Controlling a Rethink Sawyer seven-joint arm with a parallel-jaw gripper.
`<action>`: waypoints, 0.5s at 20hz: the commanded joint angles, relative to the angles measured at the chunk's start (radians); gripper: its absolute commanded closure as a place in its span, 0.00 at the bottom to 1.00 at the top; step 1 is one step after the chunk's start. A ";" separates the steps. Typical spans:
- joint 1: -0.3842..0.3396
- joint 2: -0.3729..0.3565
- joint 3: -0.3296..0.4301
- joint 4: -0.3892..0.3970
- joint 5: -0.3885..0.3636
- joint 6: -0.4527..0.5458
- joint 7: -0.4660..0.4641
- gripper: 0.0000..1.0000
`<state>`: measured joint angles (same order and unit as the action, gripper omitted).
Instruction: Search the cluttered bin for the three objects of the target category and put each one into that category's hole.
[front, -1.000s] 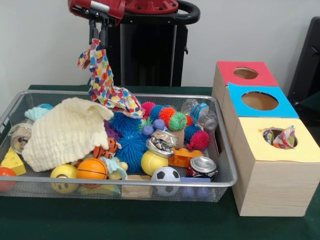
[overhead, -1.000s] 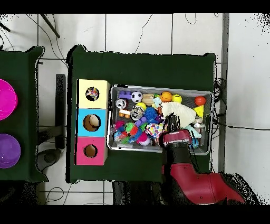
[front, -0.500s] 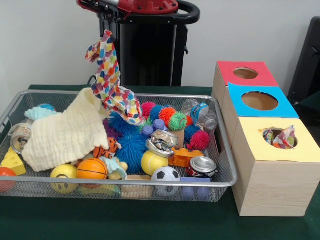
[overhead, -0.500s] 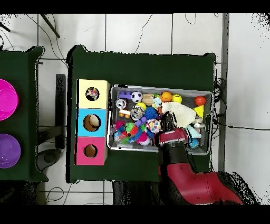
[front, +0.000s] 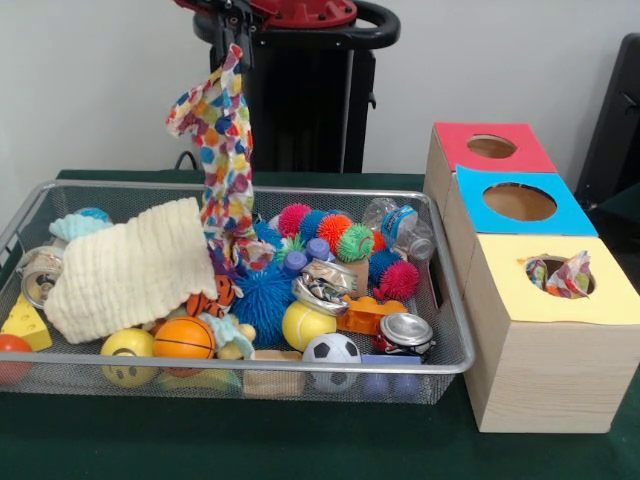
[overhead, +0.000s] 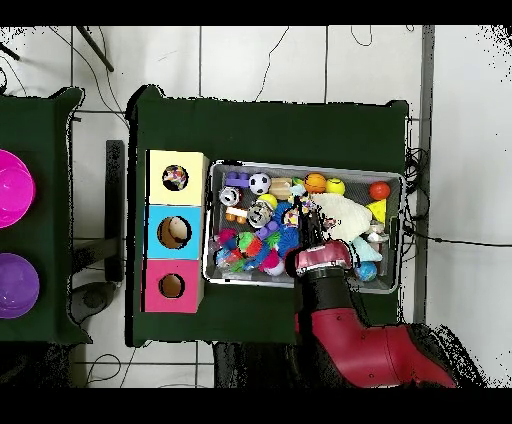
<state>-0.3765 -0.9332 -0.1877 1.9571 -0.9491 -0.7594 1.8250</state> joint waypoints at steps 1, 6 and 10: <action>0.017 -0.090 0.112 -0.035 -0.066 0.173 0.249 1.00; -0.028 -0.224 0.264 -0.041 -0.193 0.386 0.425 1.00; -0.088 -0.284 0.390 -0.021 -0.183 0.493 0.444 1.00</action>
<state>-0.4085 -1.1107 -0.0398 1.9566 -1.0624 -0.4637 1.9176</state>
